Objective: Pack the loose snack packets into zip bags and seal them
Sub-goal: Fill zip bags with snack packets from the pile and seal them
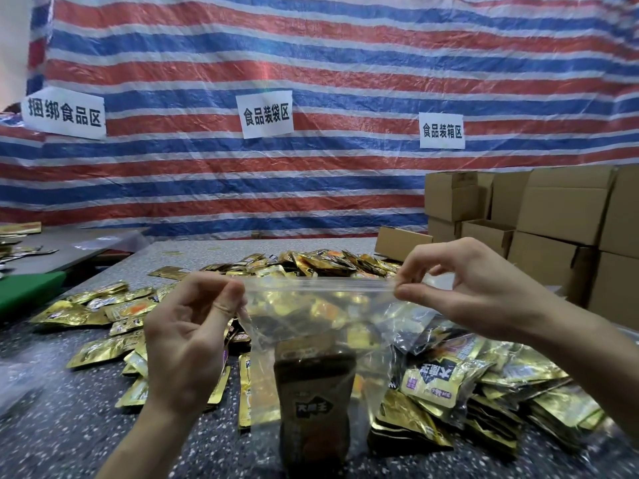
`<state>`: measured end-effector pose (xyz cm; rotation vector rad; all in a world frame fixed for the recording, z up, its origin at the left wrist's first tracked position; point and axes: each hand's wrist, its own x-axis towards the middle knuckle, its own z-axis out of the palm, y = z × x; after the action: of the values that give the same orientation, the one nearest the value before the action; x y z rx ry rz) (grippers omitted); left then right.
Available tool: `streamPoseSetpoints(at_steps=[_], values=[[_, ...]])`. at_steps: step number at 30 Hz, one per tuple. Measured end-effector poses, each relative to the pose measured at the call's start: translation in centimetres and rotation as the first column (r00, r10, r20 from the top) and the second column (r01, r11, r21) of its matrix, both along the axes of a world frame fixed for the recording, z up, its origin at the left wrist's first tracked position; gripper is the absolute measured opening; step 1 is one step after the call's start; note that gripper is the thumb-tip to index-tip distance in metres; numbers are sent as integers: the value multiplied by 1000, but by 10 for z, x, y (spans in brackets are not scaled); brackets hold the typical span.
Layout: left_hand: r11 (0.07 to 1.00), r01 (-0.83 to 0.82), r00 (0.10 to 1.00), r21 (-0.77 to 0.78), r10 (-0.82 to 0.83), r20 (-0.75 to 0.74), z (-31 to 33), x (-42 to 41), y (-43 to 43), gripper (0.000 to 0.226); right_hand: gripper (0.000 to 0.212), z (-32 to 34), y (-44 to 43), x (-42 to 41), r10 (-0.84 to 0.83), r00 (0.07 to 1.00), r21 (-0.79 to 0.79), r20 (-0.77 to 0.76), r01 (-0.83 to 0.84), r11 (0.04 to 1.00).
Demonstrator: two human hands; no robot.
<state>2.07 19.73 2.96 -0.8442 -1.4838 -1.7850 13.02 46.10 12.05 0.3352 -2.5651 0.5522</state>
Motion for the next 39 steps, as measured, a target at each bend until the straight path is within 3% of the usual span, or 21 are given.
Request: streamPoseSetpoints(at_steps=[15,17,19,21,24,26,28,31,32,34,35,39], values=[[999,-9,1000,-32,9,-16,-1,2,2,9,27,-6,2,2,-69,997,9,-47,69,998],[1000,5,1000,-20,-5,-9,0,4,5,9,29,-16,0,3,-55,997,-79,-55,50,996],[999,27,1000,21,-28,12,1,4,5,9,41,-35,-4,4,-25,999,-296,-26,16,955],[998,44,998,55,-46,40,1,3,5,10,57,-60,-6,6,31,991,-477,128,34,878],[994,83,994,69,-87,66,1,5,8,9,105,-95,-11,8,133,917,-445,377,53,894],[990,126,989,68,-131,72,1,7,10,11,121,-111,-18,6,153,898,-414,412,34,910],[984,162,982,78,-168,82,0,9,12,13,107,-117,-29,1,195,893,-470,407,21,882],[983,171,978,61,-177,107,-3,13,18,12,25,-116,-44,-6,170,934,-467,313,-5,884],[985,165,979,44,-169,117,-4,15,20,11,8,-112,-47,-7,124,952,-417,280,4,909],[985,171,974,27,-173,146,-5,17,24,12,17,-107,-49,-11,99,960,-385,262,10,923],[981,192,967,34,-195,166,-6,17,25,14,23,-103,-47,-12,96,959,-444,266,33,895],[985,170,966,-16,-163,198,-9,16,24,28,26,-73,-28,-20,-15,972,-711,236,183,679]])
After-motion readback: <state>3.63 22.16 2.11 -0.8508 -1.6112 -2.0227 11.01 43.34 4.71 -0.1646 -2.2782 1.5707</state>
